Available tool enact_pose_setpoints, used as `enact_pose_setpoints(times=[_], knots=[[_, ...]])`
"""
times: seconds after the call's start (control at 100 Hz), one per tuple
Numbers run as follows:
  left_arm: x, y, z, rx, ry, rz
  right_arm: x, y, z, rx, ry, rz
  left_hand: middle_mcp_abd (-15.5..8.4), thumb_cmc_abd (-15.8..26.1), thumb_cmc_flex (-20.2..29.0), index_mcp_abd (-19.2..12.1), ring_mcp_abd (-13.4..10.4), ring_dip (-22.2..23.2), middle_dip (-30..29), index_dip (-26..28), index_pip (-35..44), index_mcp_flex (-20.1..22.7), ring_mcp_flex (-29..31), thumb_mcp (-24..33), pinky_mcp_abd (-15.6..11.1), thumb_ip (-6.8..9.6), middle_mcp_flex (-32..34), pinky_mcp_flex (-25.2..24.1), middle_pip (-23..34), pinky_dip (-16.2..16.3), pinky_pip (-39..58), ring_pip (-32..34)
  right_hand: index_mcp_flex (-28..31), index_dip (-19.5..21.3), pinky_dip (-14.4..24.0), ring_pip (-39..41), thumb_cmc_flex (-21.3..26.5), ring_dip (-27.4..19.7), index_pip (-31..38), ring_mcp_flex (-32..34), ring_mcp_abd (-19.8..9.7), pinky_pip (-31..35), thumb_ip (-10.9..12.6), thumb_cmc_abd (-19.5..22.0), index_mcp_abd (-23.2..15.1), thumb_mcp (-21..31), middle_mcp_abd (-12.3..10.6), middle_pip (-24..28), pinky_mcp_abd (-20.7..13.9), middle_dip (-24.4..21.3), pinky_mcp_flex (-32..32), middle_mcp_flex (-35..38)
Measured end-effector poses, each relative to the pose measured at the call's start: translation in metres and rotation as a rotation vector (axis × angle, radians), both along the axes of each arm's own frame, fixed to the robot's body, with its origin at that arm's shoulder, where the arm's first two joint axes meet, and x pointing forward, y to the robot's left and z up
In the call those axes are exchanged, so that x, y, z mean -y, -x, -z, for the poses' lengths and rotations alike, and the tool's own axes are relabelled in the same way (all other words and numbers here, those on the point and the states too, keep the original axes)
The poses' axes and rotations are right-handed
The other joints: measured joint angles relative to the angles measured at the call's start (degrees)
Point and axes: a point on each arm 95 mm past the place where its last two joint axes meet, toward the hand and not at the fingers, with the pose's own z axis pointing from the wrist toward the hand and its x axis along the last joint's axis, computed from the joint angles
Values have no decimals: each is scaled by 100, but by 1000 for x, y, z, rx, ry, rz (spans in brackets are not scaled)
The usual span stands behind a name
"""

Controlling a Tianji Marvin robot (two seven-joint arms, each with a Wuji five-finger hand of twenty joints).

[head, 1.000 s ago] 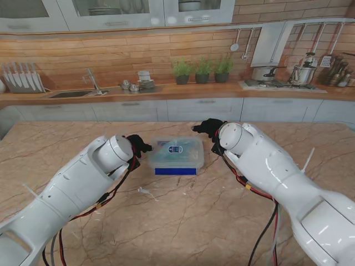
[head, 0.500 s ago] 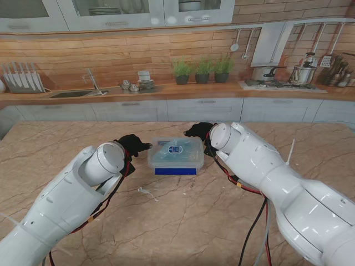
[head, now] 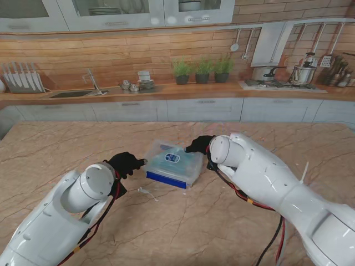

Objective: Fold the bubble film and place it into the plastic crate

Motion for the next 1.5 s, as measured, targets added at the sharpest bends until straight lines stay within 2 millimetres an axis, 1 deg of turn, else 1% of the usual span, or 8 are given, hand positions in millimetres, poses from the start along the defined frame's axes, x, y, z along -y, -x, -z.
enact_pose_setpoints(times=[0.21,0.5,0.6,0.94,1.09,1.2,1.35,1.5], knots=[[-3,7,11,-33,-24,7,-4,36,10,-2,-5,-15,3,0,-43,98,9,0,0,0,-48,143,-4,-5,13,0,0,-6,0,0,0,0,140,5,1,62,-117,0,83,0,0,0,-89,95,131,-129,-5,5,0,0,34,4],[6,-1,32,-29,-75,-6,-11,76,16,35,-22,-27,66,58,-108,277,48,47,0,-9,-108,163,-63,-40,35,0,-7,-40,0,1,0,5,158,26,1,65,-123,0,224,1,-3,0,-97,170,241,-189,-9,6,0,0,52,4],[8,-10,34,-52,-47,-10,-10,89,18,51,-34,-26,66,162,-115,326,49,52,0,-12,-108,217,-63,-64,36,85,-7,-40,0,3,0,12,150,26,1,65,-123,0,212,1,-4,0,-99,217,379,-190,-11,6,0,0,53,4],[30,-22,33,-74,-36,51,-2,118,15,43,-34,-75,66,50,-207,616,49,120,1,64,1,211,143,-60,48,86,123,152,177,90,123,207,187,78,1,66,-116,0,230,1,3,0,-96,126,521,-196,10,6,0,0,59,5],[39,-25,31,-87,-60,78,8,127,16,56,-41,-61,-27,-242,-90,478,8,128,139,64,415,208,471,143,58,26,484,450,373,206,265,378,276,-59,1,66,-116,0,121,1,3,0,-93,109,475,-196,11,6,0,0,59,7],[43,-25,29,-83,-66,74,14,127,14,58,-52,-46,-78,-497,-118,529,-38,182,181,-97,826,465,913,543,103,-9,894,836,546,344,466,603,276,-140,1,66,-7,0,12,9,20,0,-73,104,470,-176,12,10,0,0,62,158],[48,-26,29,-82,-37,43,18,122,8,5,-144,23,-102,-794,-132,681,-90,184,198,-201,1123,578,1302,1117,156,-49,1241,1205,677,433,669,817,274,-139,1,120,-5,0,-6,204,84,0,-20,103,977,-79,15,6,14,-40,215,491],[51,-26,29,-89,-34,38,21,109,4,13,-166,111,-151,-839,-134,726,-120,184,199,-238,1197,578,1418,1203,156,-141,1302,1315,681,444,724,865,410,-140,1,214,-5,17,-150,519,197,79,-20,103,1457,-79,90,106,167,17,470,806]])
